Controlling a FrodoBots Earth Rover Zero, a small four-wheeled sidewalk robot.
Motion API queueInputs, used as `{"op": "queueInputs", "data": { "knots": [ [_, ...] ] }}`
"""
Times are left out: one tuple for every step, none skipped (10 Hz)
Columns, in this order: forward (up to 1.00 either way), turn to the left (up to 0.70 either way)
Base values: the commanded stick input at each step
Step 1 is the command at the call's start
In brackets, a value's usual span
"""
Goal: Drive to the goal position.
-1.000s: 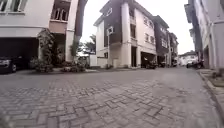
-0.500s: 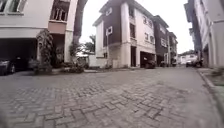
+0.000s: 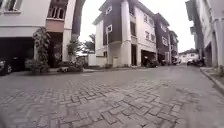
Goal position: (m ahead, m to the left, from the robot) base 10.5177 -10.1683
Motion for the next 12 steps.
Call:
{"op": "queueInputs", "data": {
  "knots": [
    [0.7, -0.35],
    [0.7, -0.35],
    [0.7, -0.32],
    [0.7, 0.0],
    [0.7, 0.0],
    [0.7, 0.0],
    [0.7, 0.0],
    [0.7, 0.0],
    [0.7, 0.0],
    [0.7, 0.0],
    [0.7, 0.0],
    [0.7, 0.0]
  ]
}}
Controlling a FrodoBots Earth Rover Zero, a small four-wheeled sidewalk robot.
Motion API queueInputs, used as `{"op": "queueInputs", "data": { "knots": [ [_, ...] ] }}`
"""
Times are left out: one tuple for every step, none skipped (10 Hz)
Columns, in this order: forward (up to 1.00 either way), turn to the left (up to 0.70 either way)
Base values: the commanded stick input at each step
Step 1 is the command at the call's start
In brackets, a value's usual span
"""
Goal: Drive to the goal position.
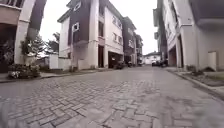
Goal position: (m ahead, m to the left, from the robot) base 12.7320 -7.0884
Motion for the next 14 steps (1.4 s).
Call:
{"op": "queueInputs", "data": {
  "knots": [
    [0.7, 0.0],
    [0.7, 0.0],
    [0.7, 0.0],
    [0.7, 0.0],
    [0.7, 0.0],
    [0.7, 0.0],
    [0.7, 0.0],
    [0.7, 0.0],
    [0.7, -0.33],
    [0.7, -0.29],
    [0.7, -0.1],
    [0.7, 0.0],
    [0.7, 0.0],
    [0.7, 0.0]
  ]
}}
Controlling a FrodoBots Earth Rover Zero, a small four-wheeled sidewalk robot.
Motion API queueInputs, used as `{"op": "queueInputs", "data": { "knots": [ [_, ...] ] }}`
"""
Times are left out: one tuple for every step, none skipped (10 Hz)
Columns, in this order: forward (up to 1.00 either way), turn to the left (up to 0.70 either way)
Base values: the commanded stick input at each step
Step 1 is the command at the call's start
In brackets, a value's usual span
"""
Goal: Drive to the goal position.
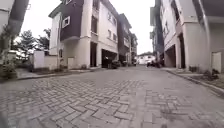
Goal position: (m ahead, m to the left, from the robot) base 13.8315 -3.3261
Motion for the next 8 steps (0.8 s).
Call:
{"op": "queueInputs", "data": {
  "knots": [
    [0.7, 0.0],
    [0.7, 0.0],
    [0.7, 0.0],
    [0.7, 0.0],
    [0.7, 0.0],
    [0.7, 0.0],
    [0.7, 0.0],
    [0.7, 0.0]
  ]
}}
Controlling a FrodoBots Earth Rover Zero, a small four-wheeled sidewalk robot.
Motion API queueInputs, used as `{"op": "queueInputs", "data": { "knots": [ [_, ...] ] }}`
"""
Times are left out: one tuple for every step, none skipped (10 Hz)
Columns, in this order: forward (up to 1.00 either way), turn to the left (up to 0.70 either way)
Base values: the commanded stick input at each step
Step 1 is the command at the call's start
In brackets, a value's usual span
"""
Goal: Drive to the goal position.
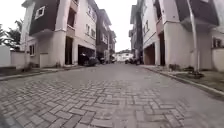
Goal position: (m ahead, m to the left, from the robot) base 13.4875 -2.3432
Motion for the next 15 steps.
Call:
{"op": "queueInputs", "data": {
  "knots": [
    [0.7, 0.0],
    [0.7, 0.0],
    [0.7, 0.0],
    [0.7, 0.0],
    [0.7, 0.0],
    [0.7, 0.0],
    [0.7, 0.0],
    [0.7, 0.0],
    [0.7, 0.0],
    [0.7, 0.0],
    [0.7, 0.0],
    [0.7, 0.0],
    [0.7, 0.0],
    [0.7, 0.0],
    [0.7, 0.0]
  ]
}}
